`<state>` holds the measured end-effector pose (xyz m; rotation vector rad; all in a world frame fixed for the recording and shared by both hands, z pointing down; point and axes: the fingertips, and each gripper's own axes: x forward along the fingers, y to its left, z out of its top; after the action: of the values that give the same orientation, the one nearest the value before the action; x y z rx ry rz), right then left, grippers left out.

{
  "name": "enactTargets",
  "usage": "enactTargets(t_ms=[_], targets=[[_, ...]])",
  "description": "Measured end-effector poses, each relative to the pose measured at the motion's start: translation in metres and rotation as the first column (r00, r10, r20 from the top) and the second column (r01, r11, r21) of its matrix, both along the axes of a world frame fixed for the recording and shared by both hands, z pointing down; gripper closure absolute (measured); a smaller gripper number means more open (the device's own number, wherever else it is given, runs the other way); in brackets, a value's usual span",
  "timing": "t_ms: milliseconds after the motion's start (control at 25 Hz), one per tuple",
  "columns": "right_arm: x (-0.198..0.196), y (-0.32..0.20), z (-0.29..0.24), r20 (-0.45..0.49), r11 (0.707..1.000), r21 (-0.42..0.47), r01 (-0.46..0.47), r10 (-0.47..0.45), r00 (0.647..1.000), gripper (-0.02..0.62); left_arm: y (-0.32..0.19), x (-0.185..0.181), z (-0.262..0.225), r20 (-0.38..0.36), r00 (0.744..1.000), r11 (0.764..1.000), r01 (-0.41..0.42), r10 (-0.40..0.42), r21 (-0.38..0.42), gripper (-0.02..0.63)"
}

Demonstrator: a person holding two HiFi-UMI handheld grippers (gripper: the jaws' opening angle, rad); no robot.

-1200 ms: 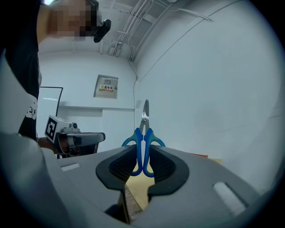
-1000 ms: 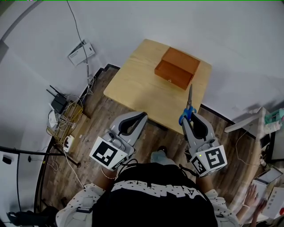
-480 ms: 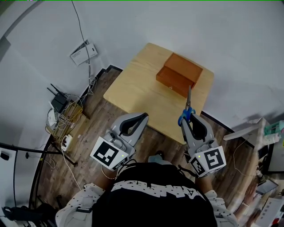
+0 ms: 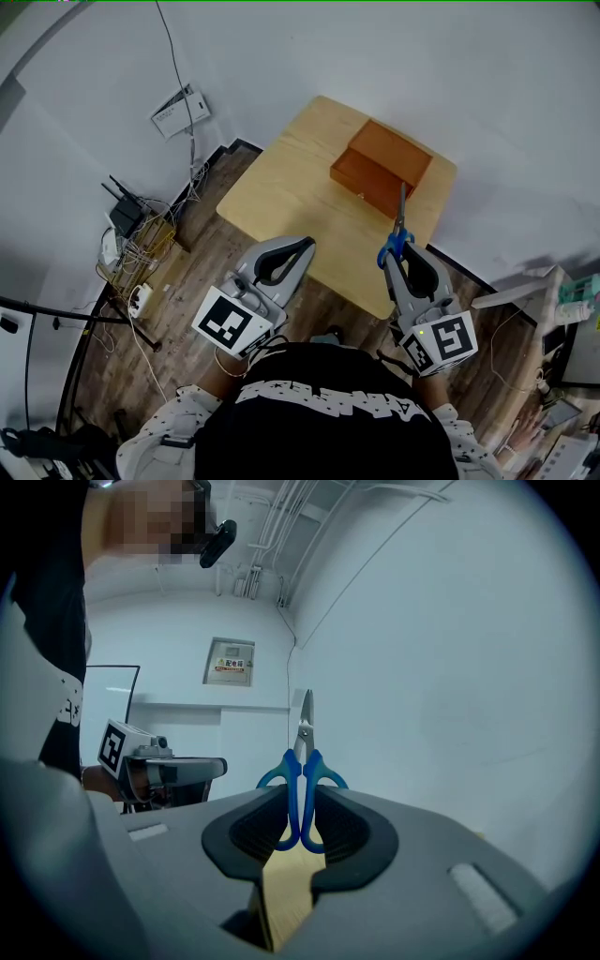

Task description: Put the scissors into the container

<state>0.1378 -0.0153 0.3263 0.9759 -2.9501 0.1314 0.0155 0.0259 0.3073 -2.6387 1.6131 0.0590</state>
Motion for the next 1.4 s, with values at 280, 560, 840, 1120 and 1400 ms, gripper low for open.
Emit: enactTargets(t_ms=[280,560,840,1120,1400], targets=[[0.007,-0.017,0.001,-0.001,1.0,-0.006,0.006,-0.006,1.0,0.491,-0.017,0.007,0.0,0.01,1.0,1.0,0.003,-0.003,-0.003,0.604],[0.007,-0.023,0.005,-0.002,0.999,-0.013,0.03,-0.03,1.0,0.491,-0.014,0.003,-0.001,0.04,0.998,0.999,0.038,-0.038,0.003,0.604],[-0.002,-0.023,0.011,-0.025,0.999,-0.031,0.032,-0.033,0.999,0.491,-0.017,-0.011,0.01,0.054,0.997,0.997,0.064,-0.061,-0.053,0.604],[-0.001,-0.048,0.007,-0.019,0.999,-0.03,-0.026,0.025,0.999,0.491,-0.049,-0.003,0.004,0.048,0.999,0.998,-0.017,0.02,-0.059,0.604],[-0.004,-0.072,0.001,-0.022,0.996,-0.023,-0.092,0.091,0.996,0.491,-0.084,-0.005,-0.002,0.052,0.994,0.993,-0.094,0.098,-0.072,0.604]])
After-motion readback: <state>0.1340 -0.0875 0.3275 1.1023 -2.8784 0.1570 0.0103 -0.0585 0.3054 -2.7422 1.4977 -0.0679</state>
